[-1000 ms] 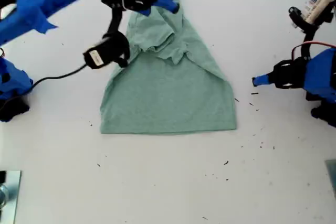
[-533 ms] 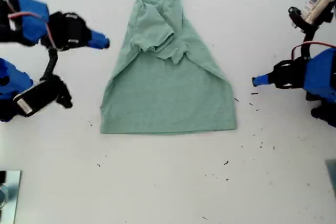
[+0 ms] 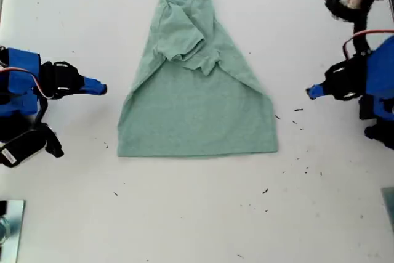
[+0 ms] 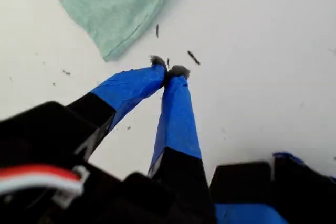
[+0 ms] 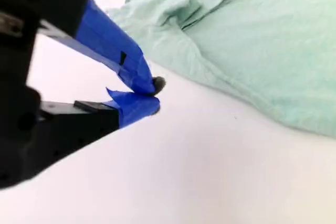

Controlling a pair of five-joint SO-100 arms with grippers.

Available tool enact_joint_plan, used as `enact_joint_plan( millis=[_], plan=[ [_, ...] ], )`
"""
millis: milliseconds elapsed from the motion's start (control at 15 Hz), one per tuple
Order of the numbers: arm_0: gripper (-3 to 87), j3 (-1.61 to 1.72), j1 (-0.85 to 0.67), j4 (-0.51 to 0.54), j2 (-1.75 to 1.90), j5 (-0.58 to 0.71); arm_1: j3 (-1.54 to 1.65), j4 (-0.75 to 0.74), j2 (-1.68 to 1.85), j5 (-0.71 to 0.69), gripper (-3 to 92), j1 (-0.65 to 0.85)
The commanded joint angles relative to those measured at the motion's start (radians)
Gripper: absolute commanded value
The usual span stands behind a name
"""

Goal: Fold t shirt

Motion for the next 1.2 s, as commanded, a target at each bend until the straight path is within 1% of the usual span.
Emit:
enact_joint_plan(
  millis=[0, 67, 200, 267, 333, 533, 600, 800, 867, 933, 1000, 1067, 1133],
  plan=[
    [-0.2, 0.060, 0.051, 0.064, 0.213, -0.014, -0.581, 0.094, -0.344, -0.094, 11.7, -0.049],
    [-0.2, 0.063, 0.054, 0.060, 0.196, -0.014, -0.589, 0.094, -0.359, -0.087, 18.9, -0.052],
    [-0.2, 0.057, 0.048, 0.049, 0.163, -0.015, -0.474, 0.077, -0.344, -0.011, 28.2, -0.061],
    [-0.2, 0.060, 0.043, 0.051, 0.167, -0.014, -0.396, 0.025, -0.344, 0.029, 29.2, -0.091],
    [-0.2, 0.060, 0.034, 0.051, 0.169, -0.008, -0.301, -0.063, -0.344, 0.063, 29.2, -0.121],
    [-0.2, 0.061, 0.028, 0.051, 0.173, -0.002, 0.014, -0.371, -0.350, 0.173, 26.6, -0.199],
    [-0.2, 0.061, 0.028, 0.051, 0.173, 0.000, 0.080, -0.448, -0.373, 0.199, 26.7, -0.216],
    [-0.2, 0.061, 0.031, 0.051, 0.175, 0.002, 0.112, -0.569, -0.552, 0.245, 27.5, -0.262],
    [-0.2, 0.061, 0.031, 0.051, 0.176, 0.002, 0.114, -0.617, -0.607, 0.258, 26.6, -0.275],
    [-0.2, 0.061, 0.032, 0.051, 0.176, 0.002, 0.130, -0.661, -0.644, 0.268, 18.7, -0.285],
    [-0.2, 0.063, 0.035, 0.051, 0.176, 0.002, 0.169, -0.695, -0.650, 0.299, 1.4, -0.287],
    [-0.2, 0.063, 0.037, 0.051, 0.178, 0.002, 0.221, -0.733, -0.615, 0.302, -2.0, -0.288],
    [-0.2, 0.063, 0.038, 0.051, 0.178, 0.002, 0.264, -0.736, -0.557, 0.305, -1.9, -0.288]
  ],
)
